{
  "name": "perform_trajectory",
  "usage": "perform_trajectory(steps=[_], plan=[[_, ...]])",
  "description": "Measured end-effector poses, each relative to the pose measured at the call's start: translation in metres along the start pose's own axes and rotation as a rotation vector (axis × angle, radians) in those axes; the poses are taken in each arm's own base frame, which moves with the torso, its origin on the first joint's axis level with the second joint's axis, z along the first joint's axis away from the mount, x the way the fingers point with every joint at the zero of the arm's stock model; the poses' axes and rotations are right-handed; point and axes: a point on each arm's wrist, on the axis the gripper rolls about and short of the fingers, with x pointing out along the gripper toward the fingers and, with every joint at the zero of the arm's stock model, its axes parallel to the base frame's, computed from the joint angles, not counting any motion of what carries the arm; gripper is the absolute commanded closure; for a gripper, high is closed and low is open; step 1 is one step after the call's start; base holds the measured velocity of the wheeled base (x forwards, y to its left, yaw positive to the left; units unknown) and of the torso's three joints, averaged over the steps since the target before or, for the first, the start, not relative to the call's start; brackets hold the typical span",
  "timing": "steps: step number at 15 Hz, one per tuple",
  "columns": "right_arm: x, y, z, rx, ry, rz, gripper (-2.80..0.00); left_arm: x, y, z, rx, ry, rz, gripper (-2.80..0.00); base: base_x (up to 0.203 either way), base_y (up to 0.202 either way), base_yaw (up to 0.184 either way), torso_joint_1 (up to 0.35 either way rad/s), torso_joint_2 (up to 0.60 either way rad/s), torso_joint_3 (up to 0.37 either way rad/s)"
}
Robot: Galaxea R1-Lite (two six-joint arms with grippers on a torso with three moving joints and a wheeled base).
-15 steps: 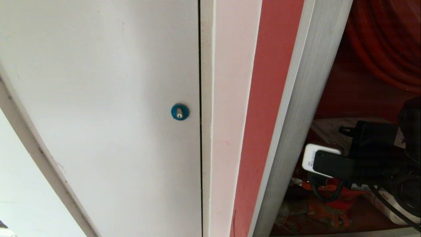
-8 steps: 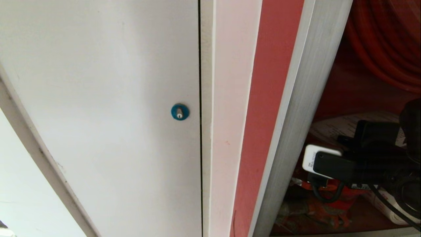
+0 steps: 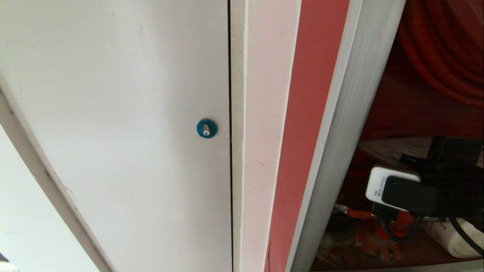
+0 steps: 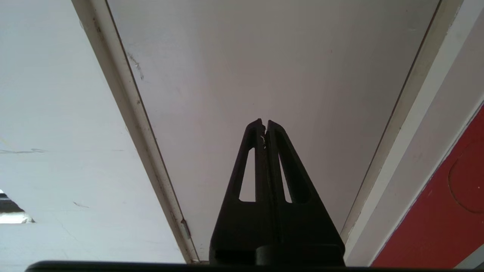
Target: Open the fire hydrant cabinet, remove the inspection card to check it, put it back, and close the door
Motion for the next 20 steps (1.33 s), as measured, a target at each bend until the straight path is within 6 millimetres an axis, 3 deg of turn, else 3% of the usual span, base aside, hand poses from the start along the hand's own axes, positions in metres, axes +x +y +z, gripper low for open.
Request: perform_trajectory(steps=[12,20], plan=[[-0.071,-0.024,-0.036,0.093,-0.314,-0.110,0.00,0.000,0.000,0.000,0.000,0.000,0.000,0.00,0.000,0.000,0.000,0.000,0.00,0.000],[-0.096,-0.037,-0.058,0.205,-0.425,-0.180,0.00,0.000,0.000,0.000,0.000,0.000,0.000,0.00,0.000,0.000,0.000,0.000,0.00,0.000]])
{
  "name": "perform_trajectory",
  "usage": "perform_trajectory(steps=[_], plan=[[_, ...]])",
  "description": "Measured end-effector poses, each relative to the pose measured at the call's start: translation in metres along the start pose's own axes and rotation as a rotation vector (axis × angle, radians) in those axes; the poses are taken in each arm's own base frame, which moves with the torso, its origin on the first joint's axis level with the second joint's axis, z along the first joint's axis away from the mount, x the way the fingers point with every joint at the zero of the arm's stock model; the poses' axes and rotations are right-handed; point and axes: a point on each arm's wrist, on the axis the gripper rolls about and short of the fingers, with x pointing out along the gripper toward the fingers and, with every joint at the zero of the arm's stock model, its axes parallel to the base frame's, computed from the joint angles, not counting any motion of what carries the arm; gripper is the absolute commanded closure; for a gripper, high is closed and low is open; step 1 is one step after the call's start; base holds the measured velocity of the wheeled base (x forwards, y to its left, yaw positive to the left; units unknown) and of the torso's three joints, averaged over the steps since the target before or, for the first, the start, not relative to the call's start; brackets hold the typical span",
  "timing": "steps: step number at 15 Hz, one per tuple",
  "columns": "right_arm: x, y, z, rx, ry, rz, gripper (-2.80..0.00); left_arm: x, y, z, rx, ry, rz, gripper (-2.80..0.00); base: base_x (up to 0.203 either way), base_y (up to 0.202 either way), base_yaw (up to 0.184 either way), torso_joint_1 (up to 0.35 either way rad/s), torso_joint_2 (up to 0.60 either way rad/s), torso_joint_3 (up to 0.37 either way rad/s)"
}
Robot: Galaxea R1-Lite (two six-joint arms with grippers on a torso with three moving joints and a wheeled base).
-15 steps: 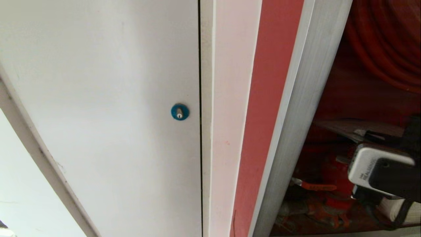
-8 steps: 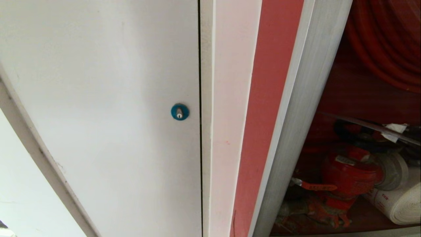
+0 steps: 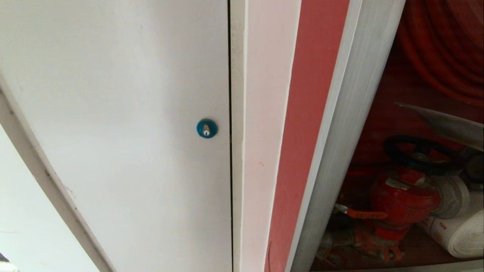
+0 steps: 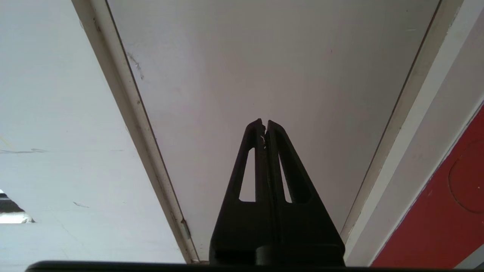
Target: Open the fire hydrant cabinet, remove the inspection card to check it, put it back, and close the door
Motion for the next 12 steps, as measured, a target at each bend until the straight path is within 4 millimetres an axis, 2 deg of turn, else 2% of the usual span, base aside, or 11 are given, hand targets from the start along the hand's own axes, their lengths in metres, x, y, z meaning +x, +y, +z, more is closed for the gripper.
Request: perform_trajectory(steps=[7,12], plan=[[-0.004,-0.006,-0.003,0.015,0.080,-0.050,0.00,0.000,0.000,0.000,0.000,0.000,0.000,0.00,0.000,0.000,0.000,0.000,0.00,0.000],[-0.007,-0.014,-0.005,0.003,0.205,-0.106,0.00,0.000,0.000,0.000,0.000,0.000,0.000,0.00,0.000,0.000,0.000,0.000,0.00,0.000]])
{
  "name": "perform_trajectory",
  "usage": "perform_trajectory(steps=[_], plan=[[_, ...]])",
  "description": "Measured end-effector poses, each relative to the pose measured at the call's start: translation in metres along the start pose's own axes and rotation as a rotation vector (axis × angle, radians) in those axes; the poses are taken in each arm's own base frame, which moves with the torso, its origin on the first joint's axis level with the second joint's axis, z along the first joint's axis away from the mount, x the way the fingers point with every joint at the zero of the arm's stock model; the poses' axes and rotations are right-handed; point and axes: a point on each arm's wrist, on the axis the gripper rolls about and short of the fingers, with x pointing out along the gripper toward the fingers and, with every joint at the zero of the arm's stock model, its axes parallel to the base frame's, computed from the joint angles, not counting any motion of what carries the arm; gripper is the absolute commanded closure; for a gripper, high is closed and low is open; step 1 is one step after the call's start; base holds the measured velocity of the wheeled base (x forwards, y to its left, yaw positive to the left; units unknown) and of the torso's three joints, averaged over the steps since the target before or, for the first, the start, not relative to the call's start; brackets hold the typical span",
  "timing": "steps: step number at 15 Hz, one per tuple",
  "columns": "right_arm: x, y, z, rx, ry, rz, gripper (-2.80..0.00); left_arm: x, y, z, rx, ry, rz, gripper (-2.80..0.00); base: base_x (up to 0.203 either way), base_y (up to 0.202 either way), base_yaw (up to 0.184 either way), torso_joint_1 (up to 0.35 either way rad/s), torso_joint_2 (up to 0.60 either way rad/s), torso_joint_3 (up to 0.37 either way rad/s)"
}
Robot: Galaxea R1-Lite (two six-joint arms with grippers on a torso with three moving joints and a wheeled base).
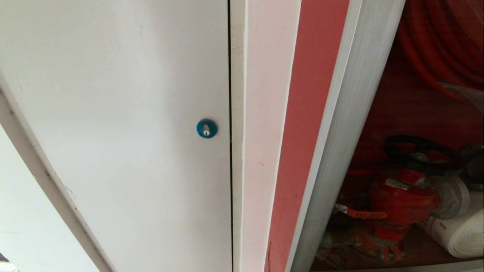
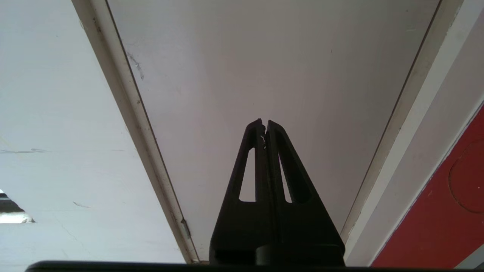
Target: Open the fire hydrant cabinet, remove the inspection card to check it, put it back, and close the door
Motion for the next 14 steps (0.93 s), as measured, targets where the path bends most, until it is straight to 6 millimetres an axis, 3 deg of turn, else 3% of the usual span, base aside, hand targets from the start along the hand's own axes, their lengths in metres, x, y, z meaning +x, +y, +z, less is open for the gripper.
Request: perform_trajectory(steps=[7,14], plan=[[-0.006,-0.021,-0.002,0.049,0.036,-0.063,0.00,0.000,0.000,0.000,0.000,0.000,0.000,0.00,0.000,0.000,0.000,0.000,0.00,0.000],[-0.006,-0.028,-0.009,0.063,0.076,-0.108,0.00,0.000,0.000,0.000,0.000,0.000,0.000,0.00,0.000,0.000,0.000,0.000,0.00,0.000]])
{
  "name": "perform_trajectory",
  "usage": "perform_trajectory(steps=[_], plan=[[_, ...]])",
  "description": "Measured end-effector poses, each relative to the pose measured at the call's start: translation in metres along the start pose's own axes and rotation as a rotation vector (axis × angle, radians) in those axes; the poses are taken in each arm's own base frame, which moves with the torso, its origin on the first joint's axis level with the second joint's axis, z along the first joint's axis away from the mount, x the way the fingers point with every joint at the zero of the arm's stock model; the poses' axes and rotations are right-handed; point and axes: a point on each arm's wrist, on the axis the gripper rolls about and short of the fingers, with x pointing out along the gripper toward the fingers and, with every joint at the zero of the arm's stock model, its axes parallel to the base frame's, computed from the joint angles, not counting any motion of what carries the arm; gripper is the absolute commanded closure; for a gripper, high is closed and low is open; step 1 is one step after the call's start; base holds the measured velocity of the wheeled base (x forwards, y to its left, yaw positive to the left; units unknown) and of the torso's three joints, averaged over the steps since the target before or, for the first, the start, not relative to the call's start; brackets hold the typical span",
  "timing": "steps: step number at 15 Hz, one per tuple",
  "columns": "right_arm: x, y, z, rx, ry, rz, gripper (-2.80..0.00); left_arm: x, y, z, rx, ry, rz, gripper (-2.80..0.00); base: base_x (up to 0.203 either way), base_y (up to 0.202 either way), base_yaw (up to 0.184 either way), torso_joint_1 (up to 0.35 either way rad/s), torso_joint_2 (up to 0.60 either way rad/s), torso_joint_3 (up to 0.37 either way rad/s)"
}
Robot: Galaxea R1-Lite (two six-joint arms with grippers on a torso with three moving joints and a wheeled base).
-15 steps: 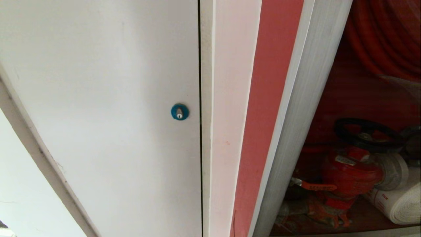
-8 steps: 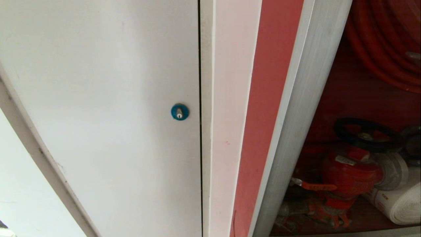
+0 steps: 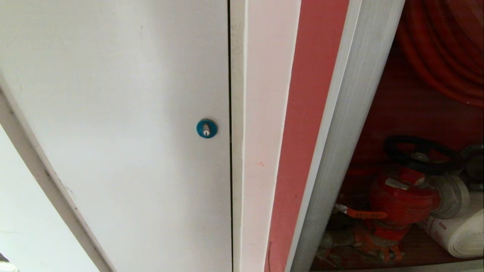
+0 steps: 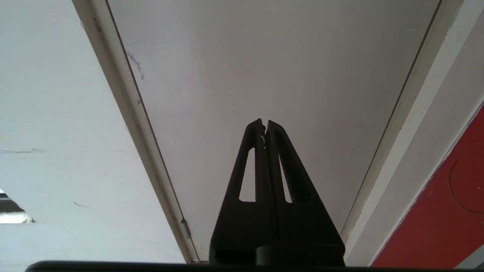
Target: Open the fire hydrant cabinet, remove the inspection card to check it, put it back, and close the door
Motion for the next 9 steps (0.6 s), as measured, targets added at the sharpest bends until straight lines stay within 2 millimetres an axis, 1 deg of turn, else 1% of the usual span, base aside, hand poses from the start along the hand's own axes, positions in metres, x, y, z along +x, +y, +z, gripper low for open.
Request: perform_trajectory(steps=[4,6,9], plan=[[-0.002,-0.001,-0.007,-0.012,-0.070,0.033,0.00,0.000,0.000,0.000,0.000,0.000,-0.001,0.00,0.000,0.000,0.000,0.000,0.00,0.000],[-0.009,0.001,-0.014,-0.044,-0.091,0.079,0.00,0.000,0.000,0.000,0.000,0.000,-0.001,0.00,0.000,0.000,0.000,0.000,0.00,0.000],[-0.029,-0.004,-0.022,-0.066,-0.120,0.143,0.00,0.000,0.000,0.000,0.000,0.000,0.000,0.00,0.000,0.000,0.000,0.000,0.00,0.000]])
